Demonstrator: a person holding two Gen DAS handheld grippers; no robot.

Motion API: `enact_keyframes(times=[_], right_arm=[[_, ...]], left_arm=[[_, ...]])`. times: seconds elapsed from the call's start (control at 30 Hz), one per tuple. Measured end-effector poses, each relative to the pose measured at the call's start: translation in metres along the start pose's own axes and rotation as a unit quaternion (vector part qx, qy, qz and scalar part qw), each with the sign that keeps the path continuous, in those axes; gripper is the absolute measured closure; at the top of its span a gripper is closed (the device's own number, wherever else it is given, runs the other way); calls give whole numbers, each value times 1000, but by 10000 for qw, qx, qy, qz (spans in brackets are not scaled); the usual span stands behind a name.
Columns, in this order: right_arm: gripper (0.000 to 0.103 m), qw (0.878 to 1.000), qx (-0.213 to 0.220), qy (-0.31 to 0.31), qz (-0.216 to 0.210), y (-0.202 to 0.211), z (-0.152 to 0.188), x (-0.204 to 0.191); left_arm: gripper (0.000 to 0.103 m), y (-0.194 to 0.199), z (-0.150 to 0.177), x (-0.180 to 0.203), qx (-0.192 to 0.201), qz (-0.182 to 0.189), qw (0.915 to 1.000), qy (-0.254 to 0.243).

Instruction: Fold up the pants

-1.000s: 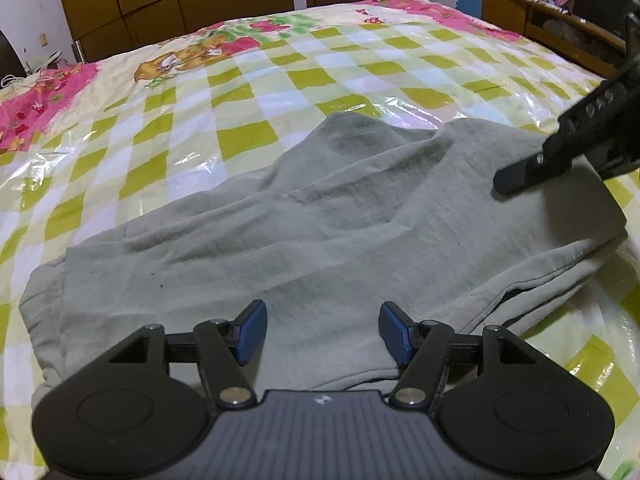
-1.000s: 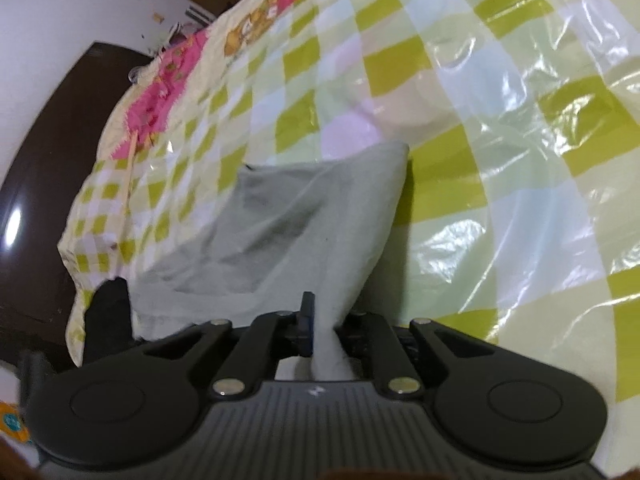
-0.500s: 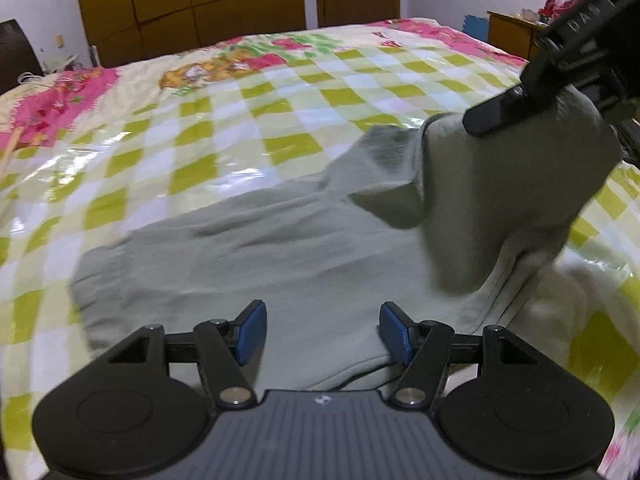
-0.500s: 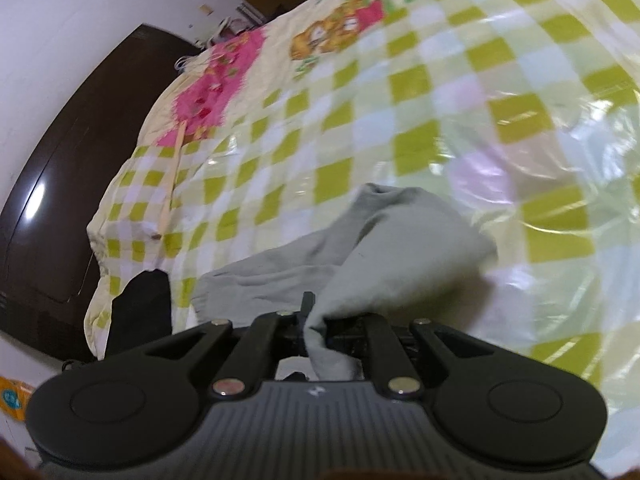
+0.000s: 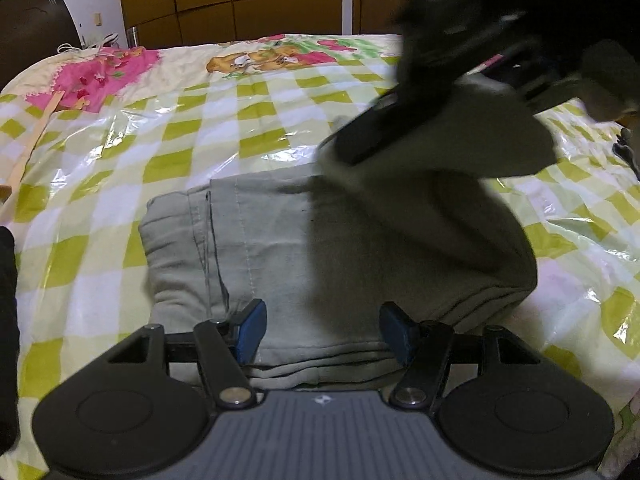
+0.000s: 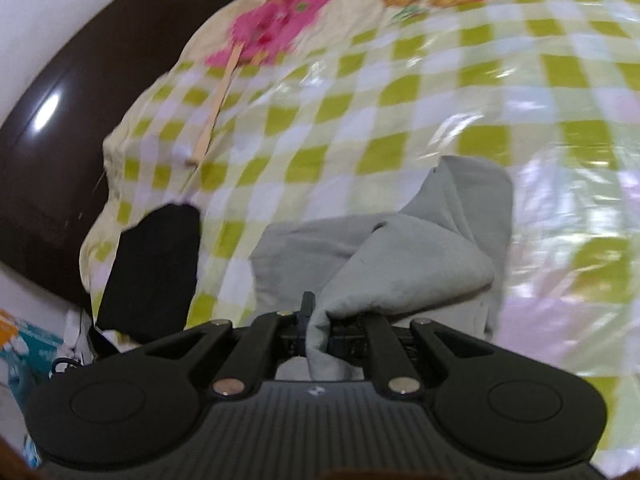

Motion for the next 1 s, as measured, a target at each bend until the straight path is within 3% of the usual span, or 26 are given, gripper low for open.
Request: enact_keyframes(times=[0.1, 0.2, 0.4, 0.53, 0.87, 1.0], right_arm=[[94, 9998, -99, 161, 28, -18, 11, -15], [85, 9993, -336, 103, -119, -27, 24, -25], [78, 9987, -344, 10, -381, -14, 24, -28], [59, 9959, -405, 235, -772, -2, 20, -39], [59, 9969, -305, 384, -611, -4, 9, -26], [59, 9967, -322, 553, -491, -18, 2, -22]], left_arm=[[29, 4, 2, -3, 29, 42, 10000, 64], [29, 11, 5, -8, 88, 72, 9998, 171], [29, 29, 11, -12, 189, 162, 9992, 306], [29, 38, 12, -15, 169, 156, 9991, 357], [28, 53, 34, -29, -135, -91, 9985, 514], [28, 61, 36, -36, -119, -128, 9964, 834]])
Point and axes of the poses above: each gripper's, at about its wrist camera, not at the fingertips, and y roughly against the way its jaws point, x to its right, z to its underside, the point moved 7 cm from there along -y, roughly the way its jaws point, and after that the axes turned 14 degrees about x, right-handed, at the moved point
